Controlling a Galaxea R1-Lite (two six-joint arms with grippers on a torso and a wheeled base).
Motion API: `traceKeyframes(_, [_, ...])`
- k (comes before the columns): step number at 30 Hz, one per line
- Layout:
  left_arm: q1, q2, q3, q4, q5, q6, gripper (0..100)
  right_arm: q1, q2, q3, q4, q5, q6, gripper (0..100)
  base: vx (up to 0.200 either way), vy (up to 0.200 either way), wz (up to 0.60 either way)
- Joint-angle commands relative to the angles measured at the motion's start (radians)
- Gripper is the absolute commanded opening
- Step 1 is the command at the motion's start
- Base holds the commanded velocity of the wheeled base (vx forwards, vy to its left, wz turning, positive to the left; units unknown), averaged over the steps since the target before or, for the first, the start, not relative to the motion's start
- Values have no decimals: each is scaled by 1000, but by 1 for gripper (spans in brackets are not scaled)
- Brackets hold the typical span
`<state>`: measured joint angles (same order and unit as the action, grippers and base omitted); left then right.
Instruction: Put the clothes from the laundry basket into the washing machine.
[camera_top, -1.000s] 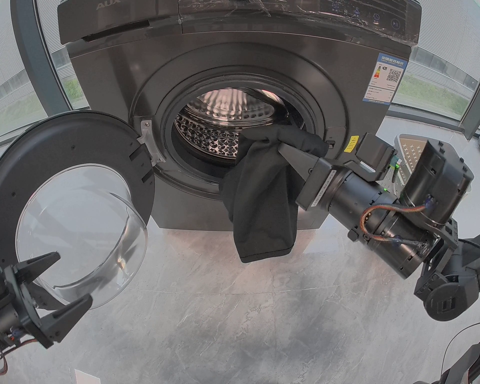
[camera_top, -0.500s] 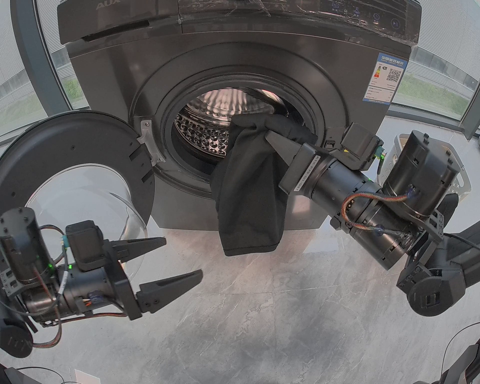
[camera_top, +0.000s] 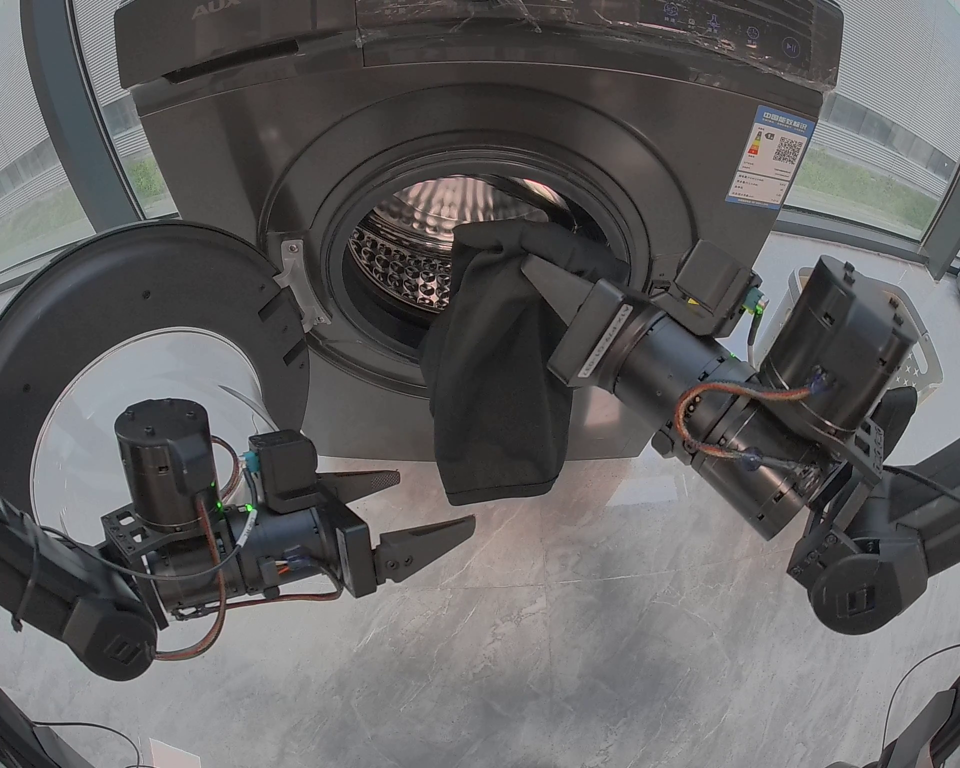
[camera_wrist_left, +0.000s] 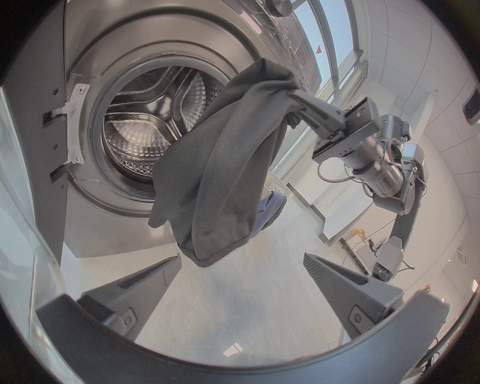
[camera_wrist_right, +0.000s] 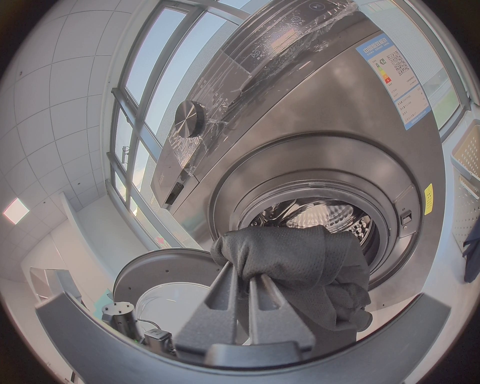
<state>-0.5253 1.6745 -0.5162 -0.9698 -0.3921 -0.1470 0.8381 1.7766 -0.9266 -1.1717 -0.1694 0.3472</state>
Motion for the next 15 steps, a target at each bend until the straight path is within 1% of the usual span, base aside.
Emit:
traceKeyframes(1, [5, 113, -41, -49, 4, 0, 100, 13, -6, 3, 0, -1, -1, 0, 0, 0, 0])
traceKeyframes(3, [7, 149, -51, -83, 4, -2, 100, 15, -6, 5, -2, -2, -1, 0, 0, 0, 0])
traceKeyframes(4, [7, 149, -51, -83, 4, -2, 100, 15, -6, 5, -2, -2, -1, 0, 0, 0, 0])
traceKeyframes(6, [7, 203, -64, -139, 4, -3, 100, 16, -6, 8, -3, -2, -1, 0, 0, 0, 0])
traceKeyframes(12, [7, 275, -100, -191, 6, -6, 100, 27, -8, 8, -3, -4, -1, 0, 0, 0, 0])
traceKeyframes(14, [5, 284, -110, -202, 10, -8, 100, 29, -8, 8, -5, -4, -1, 0, 0, 0, 0])
traceKeyframes(15, [1, 298, -127, -210, 22, -8, 100, 29, -11, 8, -5, -4, -1, 0, 0, 0, 0])
